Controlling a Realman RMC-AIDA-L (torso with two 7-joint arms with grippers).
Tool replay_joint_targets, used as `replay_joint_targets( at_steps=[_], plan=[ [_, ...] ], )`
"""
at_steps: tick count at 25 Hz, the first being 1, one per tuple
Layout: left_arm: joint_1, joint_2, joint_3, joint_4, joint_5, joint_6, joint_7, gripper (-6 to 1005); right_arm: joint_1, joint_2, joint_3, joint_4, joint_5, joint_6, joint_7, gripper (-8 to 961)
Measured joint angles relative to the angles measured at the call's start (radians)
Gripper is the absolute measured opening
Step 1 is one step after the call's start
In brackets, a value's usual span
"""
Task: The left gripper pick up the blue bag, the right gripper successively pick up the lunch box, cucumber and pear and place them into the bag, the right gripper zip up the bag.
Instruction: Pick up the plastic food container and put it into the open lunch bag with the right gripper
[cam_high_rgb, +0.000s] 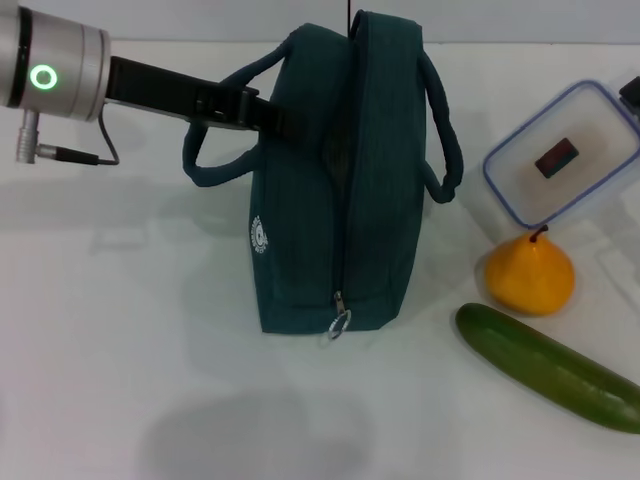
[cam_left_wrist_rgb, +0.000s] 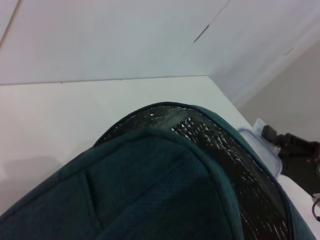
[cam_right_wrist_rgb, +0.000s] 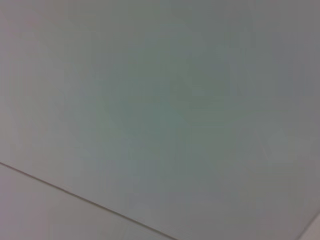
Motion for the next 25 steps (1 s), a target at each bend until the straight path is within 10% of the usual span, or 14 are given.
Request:
replay_joint_targets(
  at_steps=[25],
  plan=[
    [-0.004,-0.006,0.006,0.007,0.0,0.011,0.006,51,-0.005,-0.003,0.014,-0.03,0.103,-0.121,0.0,98]
  ],
)
